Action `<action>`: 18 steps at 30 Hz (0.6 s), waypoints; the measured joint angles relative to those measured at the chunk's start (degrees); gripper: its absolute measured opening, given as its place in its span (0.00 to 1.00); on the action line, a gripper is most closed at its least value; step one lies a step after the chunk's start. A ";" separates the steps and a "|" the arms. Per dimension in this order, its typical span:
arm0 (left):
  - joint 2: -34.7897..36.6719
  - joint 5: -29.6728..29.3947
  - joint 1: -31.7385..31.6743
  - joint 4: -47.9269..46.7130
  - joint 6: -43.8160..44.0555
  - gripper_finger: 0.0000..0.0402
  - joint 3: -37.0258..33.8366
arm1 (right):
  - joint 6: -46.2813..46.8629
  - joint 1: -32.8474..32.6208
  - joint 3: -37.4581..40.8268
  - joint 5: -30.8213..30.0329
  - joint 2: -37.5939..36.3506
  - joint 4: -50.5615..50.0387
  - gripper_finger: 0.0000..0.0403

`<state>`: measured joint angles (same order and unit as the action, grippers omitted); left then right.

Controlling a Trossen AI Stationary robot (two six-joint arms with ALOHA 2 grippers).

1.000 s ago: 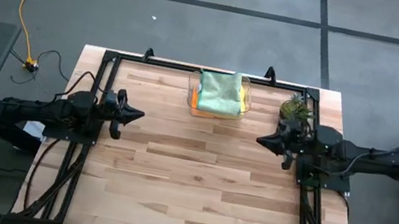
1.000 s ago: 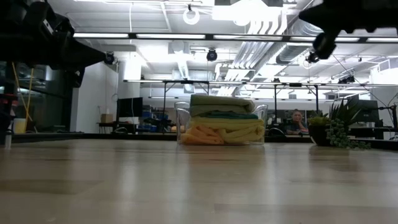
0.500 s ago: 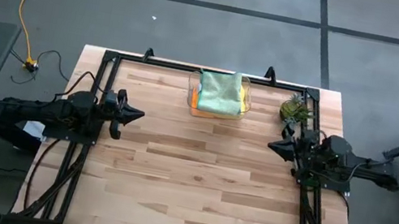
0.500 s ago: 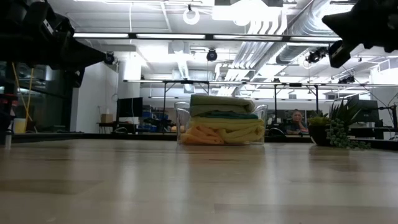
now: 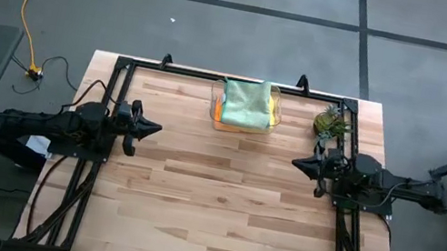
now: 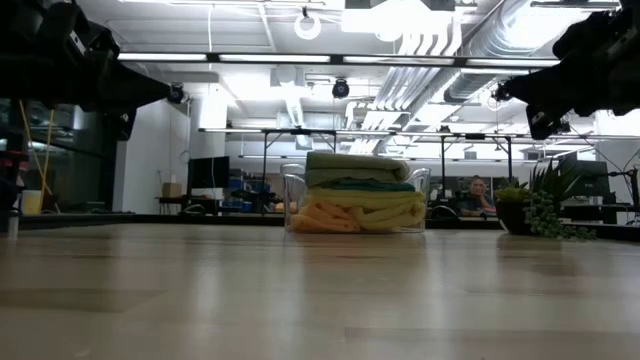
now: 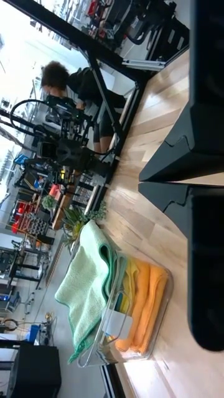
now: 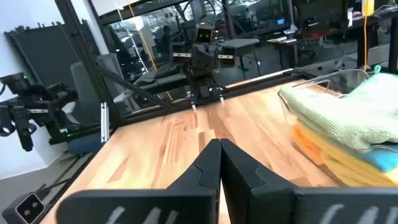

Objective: Fold microfiber towels
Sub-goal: Return to Home Position

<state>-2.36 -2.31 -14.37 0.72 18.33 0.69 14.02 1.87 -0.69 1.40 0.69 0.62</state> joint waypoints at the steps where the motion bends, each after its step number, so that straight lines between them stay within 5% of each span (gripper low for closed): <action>1: 0.01 0.00 -0.01 -0.01 0.05 0.01 0.00 | 0.04 -0.02 0.00 -0.19 0.00 0.00 0.00; 18: 0.01 0.00 0.00 0.00 0.02 0.01 0.00 | 2.42 -0.02 0.00 -0.97 0.87 -0.21 0.00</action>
<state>-2.35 -2.31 -14.37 0.72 18.36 0.69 16.45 1.85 -0.69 0.43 1.56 0.42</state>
